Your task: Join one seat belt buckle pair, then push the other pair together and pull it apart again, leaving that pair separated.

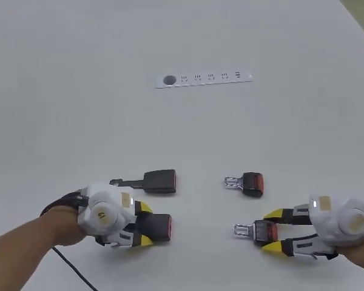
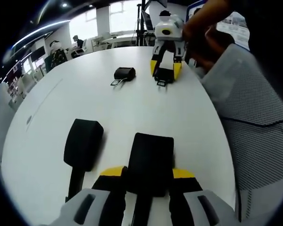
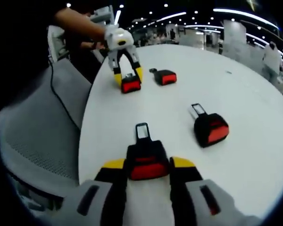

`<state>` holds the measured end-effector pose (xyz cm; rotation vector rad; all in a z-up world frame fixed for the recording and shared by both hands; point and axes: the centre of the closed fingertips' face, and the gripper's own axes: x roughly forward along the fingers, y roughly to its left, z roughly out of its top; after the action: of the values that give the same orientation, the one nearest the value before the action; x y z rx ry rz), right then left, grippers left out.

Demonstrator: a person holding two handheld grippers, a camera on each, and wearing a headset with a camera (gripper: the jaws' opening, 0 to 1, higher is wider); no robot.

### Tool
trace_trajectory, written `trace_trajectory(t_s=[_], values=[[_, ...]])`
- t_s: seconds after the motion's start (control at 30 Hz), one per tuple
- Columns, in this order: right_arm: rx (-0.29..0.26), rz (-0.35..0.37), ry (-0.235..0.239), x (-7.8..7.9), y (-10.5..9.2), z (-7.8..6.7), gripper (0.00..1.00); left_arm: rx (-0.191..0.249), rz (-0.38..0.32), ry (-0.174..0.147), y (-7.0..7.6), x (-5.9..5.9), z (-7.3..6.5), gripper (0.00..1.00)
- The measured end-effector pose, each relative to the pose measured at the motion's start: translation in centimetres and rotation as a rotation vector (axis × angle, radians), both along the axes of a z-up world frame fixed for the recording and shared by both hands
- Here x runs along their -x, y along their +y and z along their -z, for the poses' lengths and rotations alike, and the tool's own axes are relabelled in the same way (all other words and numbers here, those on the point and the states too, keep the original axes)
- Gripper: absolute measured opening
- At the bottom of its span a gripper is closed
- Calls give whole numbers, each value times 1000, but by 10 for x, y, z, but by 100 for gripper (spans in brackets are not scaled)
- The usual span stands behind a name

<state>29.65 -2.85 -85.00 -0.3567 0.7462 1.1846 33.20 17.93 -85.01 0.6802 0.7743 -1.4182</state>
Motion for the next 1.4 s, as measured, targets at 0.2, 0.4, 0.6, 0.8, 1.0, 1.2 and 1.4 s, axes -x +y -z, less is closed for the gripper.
trace_trajectory(t_s=[0.2,0.4,0.6,0.8,1.0,1.2,1.4], values=[[-20,-17,-15,-4,24,0,35,3,-1,-2,0,0,0,36],[-23,-51,-24,-7,43,-1,35,4,-1,2,0,0,0,36],[-22,-69,-30,-10,61,0,35,5,-4,1,0,0,-1,36],[-30,-67,-32,-13,79,1,35,2,-4,4,1,0,0,36],[-37,-77,-31,-16,101,-1,35,-2,-2,3,1,1,0,36],[-43,-89,-30,-18,117,-1,35,-11,1,3,1,1,0,36],[-47,-111,-28,-19,129,-1,35,-23,4,1,1,1,1,36]])
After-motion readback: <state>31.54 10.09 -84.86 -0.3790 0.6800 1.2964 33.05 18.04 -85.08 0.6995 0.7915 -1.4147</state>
